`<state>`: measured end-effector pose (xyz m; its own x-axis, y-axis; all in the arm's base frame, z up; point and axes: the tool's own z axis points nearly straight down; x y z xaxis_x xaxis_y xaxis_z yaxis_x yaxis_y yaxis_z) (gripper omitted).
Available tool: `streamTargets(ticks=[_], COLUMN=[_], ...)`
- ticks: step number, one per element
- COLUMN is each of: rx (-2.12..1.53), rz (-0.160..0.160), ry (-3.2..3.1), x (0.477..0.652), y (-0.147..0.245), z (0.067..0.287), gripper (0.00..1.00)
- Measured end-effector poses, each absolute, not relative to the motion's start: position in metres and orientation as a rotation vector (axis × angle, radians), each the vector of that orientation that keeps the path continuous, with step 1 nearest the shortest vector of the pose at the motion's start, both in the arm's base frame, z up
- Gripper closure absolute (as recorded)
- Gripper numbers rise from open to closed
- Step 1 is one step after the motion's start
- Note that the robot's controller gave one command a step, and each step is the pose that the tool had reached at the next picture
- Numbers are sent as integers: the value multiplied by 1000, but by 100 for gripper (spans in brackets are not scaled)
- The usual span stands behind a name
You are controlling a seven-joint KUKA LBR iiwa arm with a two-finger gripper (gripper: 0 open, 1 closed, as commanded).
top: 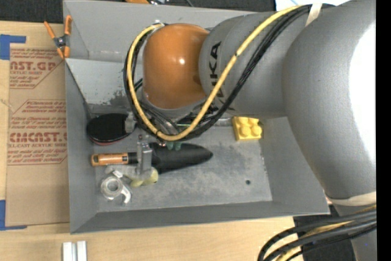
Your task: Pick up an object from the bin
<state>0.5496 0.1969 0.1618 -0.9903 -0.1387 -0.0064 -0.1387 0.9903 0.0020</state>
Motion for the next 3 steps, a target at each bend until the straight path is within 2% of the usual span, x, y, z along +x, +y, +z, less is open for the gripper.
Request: streamTargets(ticks=[1,2,3], rx=[466,233,360], rz=[6,4,2], ry=[3098,3129,3119], x=[573,551,552], y=[161,174,166], z=[156,268,241], gripper=[0,0,0])
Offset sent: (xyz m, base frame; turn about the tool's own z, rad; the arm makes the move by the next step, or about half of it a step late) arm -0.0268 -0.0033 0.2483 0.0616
